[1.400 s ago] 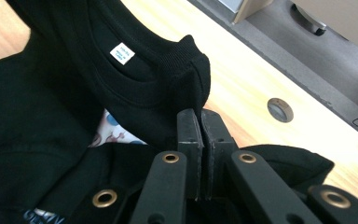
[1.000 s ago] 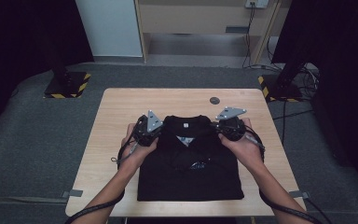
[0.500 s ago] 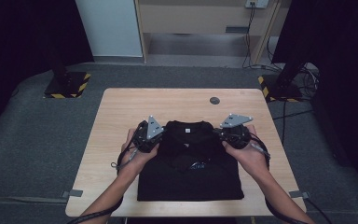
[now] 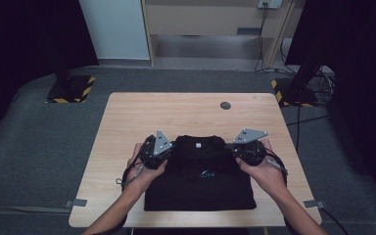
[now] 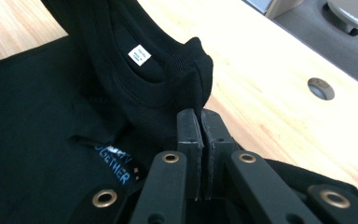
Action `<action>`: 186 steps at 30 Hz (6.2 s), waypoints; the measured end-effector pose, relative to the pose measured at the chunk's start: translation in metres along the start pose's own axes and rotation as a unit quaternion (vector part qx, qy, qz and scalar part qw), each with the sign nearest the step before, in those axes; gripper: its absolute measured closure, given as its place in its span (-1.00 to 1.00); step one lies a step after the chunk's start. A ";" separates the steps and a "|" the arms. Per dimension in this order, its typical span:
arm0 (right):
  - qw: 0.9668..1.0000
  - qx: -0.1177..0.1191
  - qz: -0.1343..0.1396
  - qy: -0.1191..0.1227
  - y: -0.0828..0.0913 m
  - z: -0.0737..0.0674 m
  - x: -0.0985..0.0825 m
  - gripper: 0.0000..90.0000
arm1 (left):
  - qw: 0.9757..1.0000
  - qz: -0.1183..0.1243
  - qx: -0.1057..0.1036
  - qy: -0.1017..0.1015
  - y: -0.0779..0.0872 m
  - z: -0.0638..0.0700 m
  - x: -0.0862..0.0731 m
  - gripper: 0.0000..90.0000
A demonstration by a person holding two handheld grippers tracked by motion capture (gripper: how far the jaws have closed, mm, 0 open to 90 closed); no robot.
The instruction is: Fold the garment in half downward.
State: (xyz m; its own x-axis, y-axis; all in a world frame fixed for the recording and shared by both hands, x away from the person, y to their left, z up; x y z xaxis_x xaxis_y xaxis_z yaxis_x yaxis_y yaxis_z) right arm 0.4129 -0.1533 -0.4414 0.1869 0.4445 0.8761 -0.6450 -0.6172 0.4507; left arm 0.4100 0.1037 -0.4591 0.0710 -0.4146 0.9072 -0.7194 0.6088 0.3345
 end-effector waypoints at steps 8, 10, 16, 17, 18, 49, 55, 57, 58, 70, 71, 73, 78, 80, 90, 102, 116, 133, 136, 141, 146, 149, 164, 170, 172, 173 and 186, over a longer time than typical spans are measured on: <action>1.000 0.009 -0.005 -0.001 0.003 -0.008 -0.008 0.95 | 1.000 -0.007 -0.008 0.006 0.002 0.007 -0.010 0.95; 1.000 0.012 -0.007 0.000 0.002 -0.011 -0.010 0.95 | 1.000 -0.009 -0.010 0.005 0.003 0.009 -0.012 0.95; 1.000 0.017 -0.010 0.001 0.002 -0.016 -0.014 0.95 | 1.000 -0.014 -0.014 0.009 0.004 0.013 -0.019 0.95; 1.000 0.018 -0.011 0.002 0.002 -0.017 -0.015 0.95 | 1.000 -0.015 -0.015 0.009 0.005 0.013 -0.020 0.95; 1.000 0.019 -0.011 0.002 0.002 -0.018 -0.015 0.94 | 1.000 -0.016 -0.015 0.009 0.005 0.014 -0.020 0.95; 0.999 0.035 -0.009 -0.002 0.014 -0.038 -0.032 0.94 | 0.999 -0.016 -0.033 0.027 0.020 0.031 -0.031 0.95; 0.999 0.035 -0.004 -0.001 0.021 -0.039 -0.030 0.94 | 0.999 -0.015 -0.039 0.027 0.025 0.034 -0.032 0.95; 0.999 0.039 -0.006 -0.001 0.020 -0.042 -0.034 0.94 | 0.998 -0.020 -0.043 0.030 0.025 0.038 -0.037 0.94; 0.999 0.041 -0.009 0.000 0.020 -0.044 -0.037 0.94 | 0.998 -0.023 -0.045 0.030 0.025 0.040 -0.040 0.94; 0.997 0.064 -0.033 -0.006 0.016 -0.062 -0.065 0.88 | 0.996 -0.041 -0.065 0.052 0.032 0.051 -0.062 0.87; 0.997 0.065 -0.035 -0.006 0.017 -0.063 -0.068 0.87 | 0.996 -0.043 -0.066 0.053 0.033 0.051 -0.063 0.86; 0.997 0.069 -0.038 -0.009 0.018 -0.065 -0.073 0.85 | 0.995 -0.046 -0.069 0.054 0.034 0.053 -0.066 0.85; 0.996 0.073 -0.049 -0.013 0.017 -0.070 -0.083 0.83 | 0.994 -0.050 -0.076 0.054 0.036 0.060 -0.070 0.82; 0.996 0.074 -0.051 -0.013 0.016 -0.071 -0.085 0.82 | 0.994 -0.052 -0.077 0.053 0.037 0.062 -0.071 0.79; 0.995 0.089 -0.039 -0.023 0.028 -0.074 -0.081 0.64 | 0.994 -0.042 -0.084 0.057 0.055 0.066 -0.060 0.61; 0.996 0.073 -0.032 -0.027 0.031 -0.060 -0.070 0.55 | 0.995 -0.002 -0.077 0.056 0.064 0.062 -0.030 0.53; 0.993 0.087 -0.067 -0.035 -0.003 -0.084 -0.099 0.36 | 0.994 -0.060 -0.069 0.066 0.021 0.072 -0.079 0.35; 0.993 0.090 -0.068 -0.045 -0.007 -0.090 -0.120 0.12 | 0.991 -0.089 -0.072 0.065 0.021 0.087 -0.101 0.21; 0.993 0.091 -0.069 -0.041 -0.005 -0.087 -0.123 0.06 | 0.992 -0.089 -0.071 0.062 0.022 0.090 -0.101 0.18; 0.992 0.097 -0.071 -0.040 -0.005 -0.086 -0.123 0.03 | 0.991 -0.089 -0.067 0.075 0.024 0.090 -0.103 0.12; 0.991 0.101 -0.076 -0.048 -0.005 -0.084 -0.123 -0.14 | 0.990 -0.088 -0.059 0.094 0.022 0.084 -0.105 -0.22; 0.990 0.093 -0.061 -0.087 -0.004 -0.081 -0.119 -0.40 | 0.990 -0.071 -0.052 0.106 0.022 0.078 -0.102 -0.45; 0.997 0.053 -0.022 -0.055 -0.050 -0.080 -0.080 -0.77 | 0.992 -0.077 -0.051 0.088 0.017 0.080 -0.103 -0.67; 0.996 0.073 -0.020 -0.042 -0.087 -0.083 -0.058 -0.81 | 0.991 -0.080 -0.053 0.091 0.016 0.080 -0.106 -0.67; 0.996 0.078 -0.018 -0.038 -0.097 -0.083 -0.054 -0.82 | 0.991 -0.079 -0.053 0.090 0.017 0.080 -0.106 -0.68; 0.996 0.083 -0.017 -0.036 -0.102 -0.084 -0.052 -0.84 | 0.991 -0.079 -0.054 0.092 0.017 0.080 -0.107 -0.68; 0.992 0.108 -0.025 -0.052 -0.149 -0.072 -0.062 -0.98 | 0.991 -0.073 -0.055 0.100 0.021 0.075 -0.105 -0.77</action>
State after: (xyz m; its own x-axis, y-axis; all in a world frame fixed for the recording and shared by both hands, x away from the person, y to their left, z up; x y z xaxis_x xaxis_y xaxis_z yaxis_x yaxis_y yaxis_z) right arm 0.4440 -0.0419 -0.5750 0.2968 0.4159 0.8596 -0.4604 -0.7263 0.5104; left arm 0.3359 0.1091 -0.5662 0.3122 -0.3672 0.8762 -0.6128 0.6269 0.4811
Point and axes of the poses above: each handheld gripper's, and its own axes: y roughly backward along the jaws, x roughly out of its top, z roughly to its right, the point moved 5 cm from there along -y, roughly forward along the jaws, and after that the axes turned 12 degrees about z, right-handed, at the moved point
